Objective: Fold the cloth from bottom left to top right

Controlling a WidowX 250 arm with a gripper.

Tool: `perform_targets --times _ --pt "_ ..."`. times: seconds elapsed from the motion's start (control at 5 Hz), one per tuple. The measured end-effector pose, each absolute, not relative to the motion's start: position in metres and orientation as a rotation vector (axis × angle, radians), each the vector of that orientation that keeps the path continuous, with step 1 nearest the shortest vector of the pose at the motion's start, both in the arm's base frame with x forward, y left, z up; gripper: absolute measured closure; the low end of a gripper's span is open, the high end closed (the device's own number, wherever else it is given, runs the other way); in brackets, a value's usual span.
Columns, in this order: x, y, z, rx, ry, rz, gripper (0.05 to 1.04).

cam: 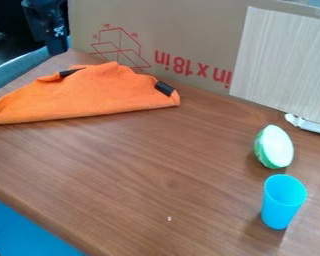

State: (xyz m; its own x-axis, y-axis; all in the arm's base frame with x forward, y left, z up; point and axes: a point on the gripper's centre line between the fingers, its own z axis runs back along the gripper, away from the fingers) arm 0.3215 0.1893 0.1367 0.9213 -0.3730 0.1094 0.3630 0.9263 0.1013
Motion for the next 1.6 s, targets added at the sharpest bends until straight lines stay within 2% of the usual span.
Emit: perform_targets --times 0.2,0.6,1.0,1.2,1.6 --pt "0.321 0.189 0.123 0.053 -0.102 -0.376 0.083" --pt "0.306 0.214 0.122 0.031 -0.115 -0.236 0.083" --pt "0.286 0.259 0.127 0.081 -0.177 -0.019 0.083" --pt "0.273 0.274 0.119 0.096 -0.191 -0.002 0.083" --pt "0.253 0.28 0.077 0.071 -0.123 0.0 0.083"
